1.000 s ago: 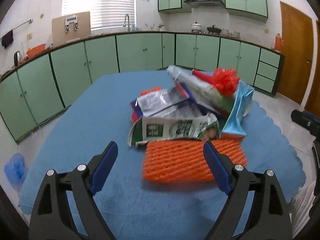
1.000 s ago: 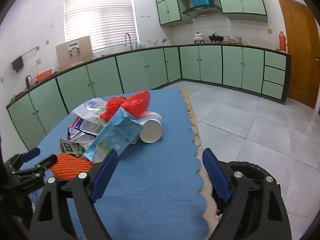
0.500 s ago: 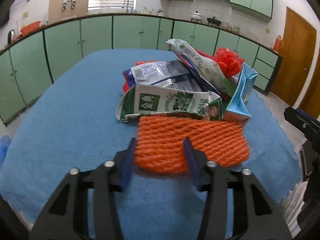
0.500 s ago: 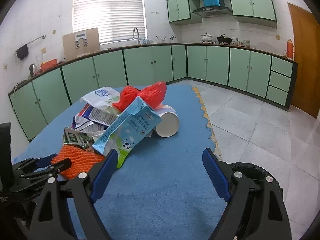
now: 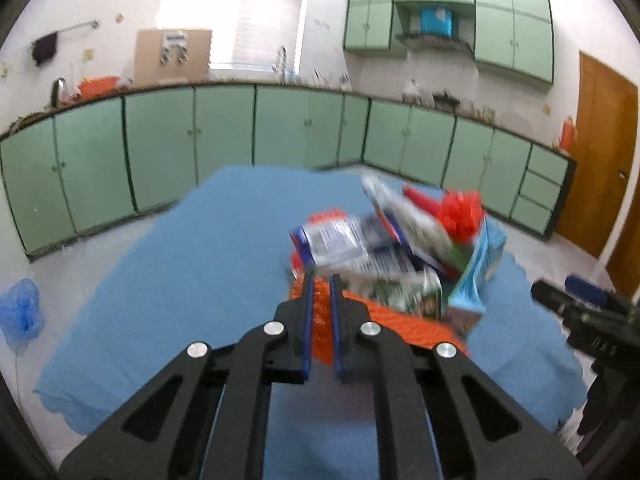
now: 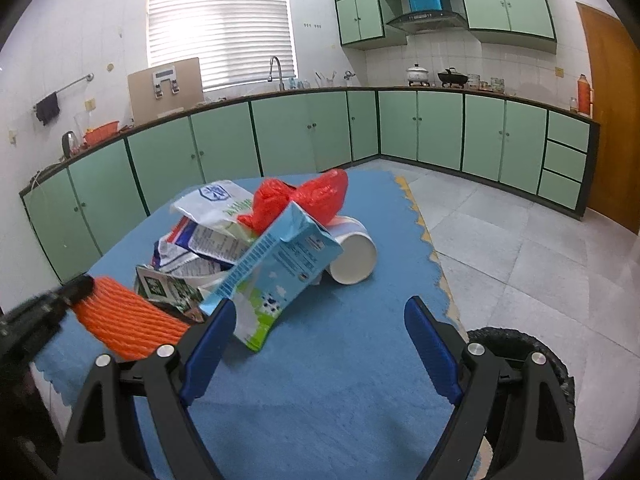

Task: Collect trash
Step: 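Grasp the orange foam net with the left tool while the right tool grasps the milk carton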

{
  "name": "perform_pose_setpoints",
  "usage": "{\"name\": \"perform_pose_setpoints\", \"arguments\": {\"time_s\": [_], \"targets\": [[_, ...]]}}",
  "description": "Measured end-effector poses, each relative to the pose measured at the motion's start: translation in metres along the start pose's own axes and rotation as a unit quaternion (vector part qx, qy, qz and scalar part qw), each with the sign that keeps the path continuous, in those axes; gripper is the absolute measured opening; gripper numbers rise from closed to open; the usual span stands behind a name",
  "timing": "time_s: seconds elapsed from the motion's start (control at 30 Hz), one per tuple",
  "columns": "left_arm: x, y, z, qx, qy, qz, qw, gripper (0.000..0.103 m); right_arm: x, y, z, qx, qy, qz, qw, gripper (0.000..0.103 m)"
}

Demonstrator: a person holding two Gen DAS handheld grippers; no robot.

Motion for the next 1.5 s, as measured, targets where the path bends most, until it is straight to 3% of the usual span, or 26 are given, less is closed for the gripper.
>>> {"name": "perform_pose_setpoints", "arguments": {"time_s": [0.27,0.4,0.53,0.9,1.5], "targets": [[-0.031,0.013,0.027,-0.050,-0.001,-0.046,0.9977,0.006,-0.013,-0.006,0.018,-0.008,-0.012,-0.006,1.000,0.084],[-0.034,0.010,0.042,-0.064,0.010,-0.041,0.9971,0.006,-0.018,-0.015,0.029,-0.009,-0.014,-0.005,1.000,0.084],[-0.021,-0.002,0.045,-0.059,0.019,-0.018,0.9979,0.006,-0.021,-0.028,0.041,-0.006,-0.012,0.003,1.000,0.084],[-0.014,-0.006,0.033,-0.036,0.012,-0.022,0.9990,0.006,-0.020,-0.066,0.042,0.045,-0.008,0.046,0.998,0.084],[-0.004,-0.013,0.018,-0.007,0.009,-0.001,0.9999,0.006,0.002,-0.027,-0.017,0.119,-0.019,0.092,0.988,0.083]]}}
Point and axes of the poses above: each gripper's, at about its wrist camera, not at the fingertips, and y roughly against the way its jaws point, z to its left, x to its underside, the point moved 4 cm from there along -y, roughly the way its jaws point, and after that the axes turned 8 degrees about z, right-handed, at the moved point
